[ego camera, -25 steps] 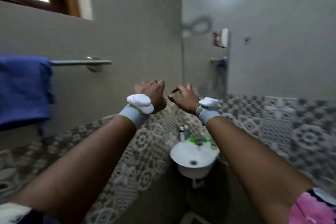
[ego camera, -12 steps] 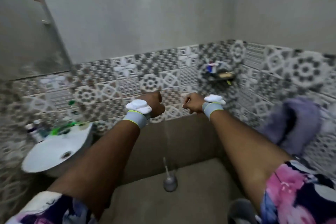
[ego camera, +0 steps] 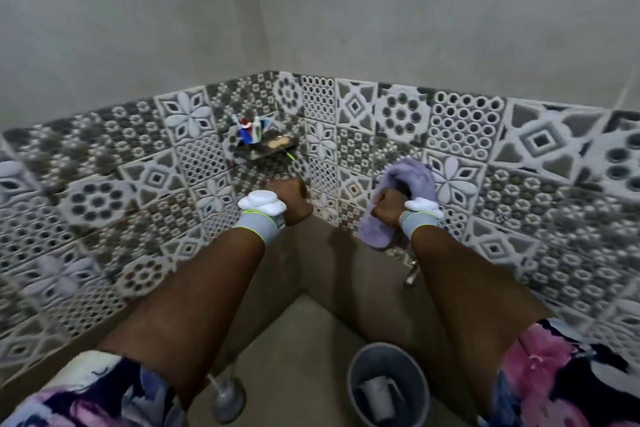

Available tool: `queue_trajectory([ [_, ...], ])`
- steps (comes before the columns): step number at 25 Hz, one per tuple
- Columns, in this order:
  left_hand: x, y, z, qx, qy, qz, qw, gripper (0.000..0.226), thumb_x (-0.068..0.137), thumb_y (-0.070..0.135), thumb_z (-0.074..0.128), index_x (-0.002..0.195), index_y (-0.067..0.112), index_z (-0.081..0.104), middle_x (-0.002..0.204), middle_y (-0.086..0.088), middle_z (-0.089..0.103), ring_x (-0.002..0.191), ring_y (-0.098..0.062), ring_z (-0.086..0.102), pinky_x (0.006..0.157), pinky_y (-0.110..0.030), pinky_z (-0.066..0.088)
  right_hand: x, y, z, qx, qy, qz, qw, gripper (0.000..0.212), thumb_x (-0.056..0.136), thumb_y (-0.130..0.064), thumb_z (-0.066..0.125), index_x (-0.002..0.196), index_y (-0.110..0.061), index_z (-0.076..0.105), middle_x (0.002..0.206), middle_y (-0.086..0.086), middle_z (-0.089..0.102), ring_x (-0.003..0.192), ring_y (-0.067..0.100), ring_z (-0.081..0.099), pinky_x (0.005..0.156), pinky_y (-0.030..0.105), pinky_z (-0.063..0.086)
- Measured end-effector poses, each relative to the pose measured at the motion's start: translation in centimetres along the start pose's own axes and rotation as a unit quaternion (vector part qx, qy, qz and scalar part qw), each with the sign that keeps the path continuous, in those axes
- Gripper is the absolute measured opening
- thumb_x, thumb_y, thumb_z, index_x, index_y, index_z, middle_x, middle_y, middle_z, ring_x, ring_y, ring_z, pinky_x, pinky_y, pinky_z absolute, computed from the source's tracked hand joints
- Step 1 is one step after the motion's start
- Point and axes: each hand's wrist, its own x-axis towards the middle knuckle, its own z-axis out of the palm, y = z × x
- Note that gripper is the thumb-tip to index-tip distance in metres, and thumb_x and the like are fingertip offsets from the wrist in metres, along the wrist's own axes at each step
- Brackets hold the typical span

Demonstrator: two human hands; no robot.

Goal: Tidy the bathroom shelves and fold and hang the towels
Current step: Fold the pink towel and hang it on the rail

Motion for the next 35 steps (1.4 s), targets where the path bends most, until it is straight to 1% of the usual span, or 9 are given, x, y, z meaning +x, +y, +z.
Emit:
queue_trajectory([
  [4,4.3,1.7,2.4,-0.056,0.009,0.03,0.998,0.038,0.083,0.02,0.064,0.119,0.015,0.057,0.115,-0.011,0.065,0.104,-0.03,0.061,0.082,-0.031,0.047,2.3,4.3,0.3,-0.042,0.065,0.047,0.996,0.047,0.077,-0.03,0.061,0.113,0.0,0.058,0.119,0.025,0.059,0.108,0.041,0.056,0.093,0.043,0.038],
  [8,7.0,2.5,3.2,-0.076,0.005,0.036,0.996,0.036,0.081,0.019,0.063,0.117,0.017,0.057,0.112,-0.011,0.065,0.102,-0.03,0.061,0.075,-0.027,0.043,6.7,7.1,-0.1,-0.074,0.05,0.027,0.996,0.027,0.08,-0.027,0.057,0.096,-0.007,0.067,0.102,0.017,0.069,0.102,0.037,0.059,0.102,0.049,0.033],
  [11,8.3,2.9,3.8,-0.083,0.03,-0.008,0.996,0.032,0.081,0.016,0.063,0.113,0.016,0.061,0.114,-0.009,0.065,0.104,-0.03,0.06,0.074,-0.024,0.039,9.1,8.9,-0.6,-0.135,-0.022,0.042,0.99,0.032,0.085,-0.031,0.059,0.11,-0.013,0.066,0.117,0.013,0.065,0.117,0.032,0.053,0.109,0.042,0.028],
  [16,9.9,3.6,3.5,-0.061,0.021,-0.041,0.997,0.031,0.084,0.017,0.061,0.115,0.016,0.061,0.115,-0.009,0.065,0.106,-0.029,0.06,0.083,-0.028,0.045,8.8,10.5,-2.3,-0.101,0.07,0.049,0.991,0.061,0.07,-0.045,0.05,0.117,-0.008,0.063,0.124,0.025,0.054,0.114,0.04,0.053,0.095,0.04,0.046],
  [21,10.5,6.2,4.1,-0.028,0.012,-0.058,0.998,0.033,0.082,0.022,0.063,0.114,0.019,0.062,0.119,-0.008,0.064,0.11,-0.028,0.059,0.091,-0.03,0.046,8.6,7.2,-8.0,-0.098,0.185,-0.083,0.974,0.038,0.066,-0.04,0.06,0.088,-0.011,0.071,0.097,0.015,0.068,0.091,0.036,0.065,0.075,0.037,0.055],
  [26,9.3,7.9,5.6,-0.142,0.073,-0.065,0.985,0.074,0.067,0.038,0.079,0.129,0.013,0.047,0.125,-0.015,0.057,0.114,-0.032,0.055,0.094,-0.038,0.047,9.1,0.1,-9.4,0.048,0.079,-0.262,0.961,0.009,0.07,-0.015,0.073,0.078,-0.011,0.071,0.087,0.009,0.071,0.086,0.024,0.065,0.069,0.021,0.041],
  [30,6.8,6.2,4.8,-0.264,0.156,-0.095,0.947,0.116,0.039,0.059,0.069,0.136,0.005,0.038,0.133,-0.02,0.05,0.123,-0.036,0.052,0.097,-0.046,0.045,7.7,-5.4,-8.1,0.259,0.02,-0.361,0.896,0.006,0.074,0.001,0.069,0.078,-0.001,0.071,0.083,0.011,0.07,0.079,0.01,0.063,0.077,0.018,0.047],
  [33,4.4,3.2,3.7,-0.288,0.198,-0.216,0.912,0.104,0.043,0.056,0.072,0.128,0.003,0.048,0.123,-0.017,0.06,0.116,-0.034,0.058,0.092,-0.041,0.048,7.3,-7.7,-7.7,0.396,-0.02,-0.355,0.846,0.01,0.079,0.009,0.063,0.081,0.002,0.07,0.077,0.002,0.069,0.069,-0.005,0.062,0.076,0.013,0.048],
  [35,2.6,0.5,3.3,-0.218,0.186,-0.345,0.894,0.068,0.072,0.044,0.072,0.127,0.007,0.057,0.123,-0.014,0.063,0.116,-0.032,0.059,0.09,-0.038,0.046,7.4,-9.0,-6.9,0.475,-0.063,-0.311,0.821,0.019,0.08,0.013,0.06,0.076,-0.004,0.068,0.069,-0.008,0.07,0.067,-0.003,0.063,0.072,0.013,0.049],
])
